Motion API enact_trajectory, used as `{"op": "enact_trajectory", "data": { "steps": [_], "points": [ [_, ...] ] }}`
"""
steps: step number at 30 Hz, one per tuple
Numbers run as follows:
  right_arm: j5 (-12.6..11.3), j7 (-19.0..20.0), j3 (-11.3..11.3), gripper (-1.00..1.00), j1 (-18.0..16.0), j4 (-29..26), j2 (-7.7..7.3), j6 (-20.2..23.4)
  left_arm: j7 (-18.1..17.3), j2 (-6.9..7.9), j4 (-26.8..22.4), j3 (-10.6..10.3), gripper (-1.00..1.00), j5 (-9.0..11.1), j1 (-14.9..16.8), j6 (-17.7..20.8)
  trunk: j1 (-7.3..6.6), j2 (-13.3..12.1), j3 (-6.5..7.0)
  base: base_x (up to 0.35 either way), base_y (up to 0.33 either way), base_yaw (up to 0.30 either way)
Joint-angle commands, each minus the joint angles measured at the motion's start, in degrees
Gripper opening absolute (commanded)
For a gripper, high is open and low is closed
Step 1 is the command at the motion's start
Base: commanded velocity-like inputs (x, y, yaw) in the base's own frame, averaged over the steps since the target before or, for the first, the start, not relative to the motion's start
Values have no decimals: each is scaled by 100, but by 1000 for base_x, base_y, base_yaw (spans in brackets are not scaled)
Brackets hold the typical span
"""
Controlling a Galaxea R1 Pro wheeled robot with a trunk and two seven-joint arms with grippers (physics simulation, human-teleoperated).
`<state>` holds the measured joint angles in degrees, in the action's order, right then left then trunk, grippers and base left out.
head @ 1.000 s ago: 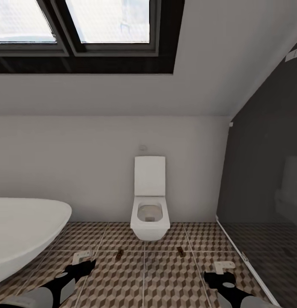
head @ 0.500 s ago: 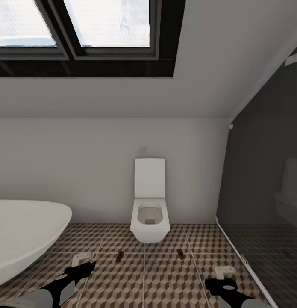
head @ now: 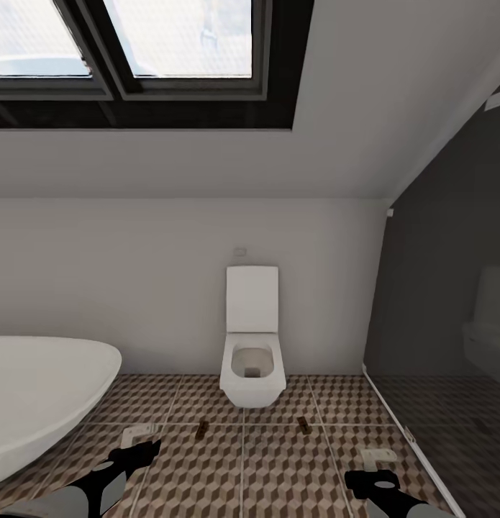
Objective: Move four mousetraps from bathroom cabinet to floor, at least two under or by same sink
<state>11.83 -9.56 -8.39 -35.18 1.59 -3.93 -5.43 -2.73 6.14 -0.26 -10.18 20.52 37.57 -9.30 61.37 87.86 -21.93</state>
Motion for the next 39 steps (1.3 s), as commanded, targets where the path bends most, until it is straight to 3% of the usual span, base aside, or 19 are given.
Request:
{"op": "enact_trajectory", "data": {
  "steps": [1, 39],
  "points": [
    [57, -20, -49, 100, -8, 17, -1, -30, -26, 1, 8, -46, 100, 60, 5, -19, -23, -37, 2, 0, 0, 0],
    [56, -28, -49, 100, -7, 17, -2, -19, -21, 1, 8, -46, 100, 57, 5, -19, -858, -1561, 339, 0, 0, 0]
  ]
}}
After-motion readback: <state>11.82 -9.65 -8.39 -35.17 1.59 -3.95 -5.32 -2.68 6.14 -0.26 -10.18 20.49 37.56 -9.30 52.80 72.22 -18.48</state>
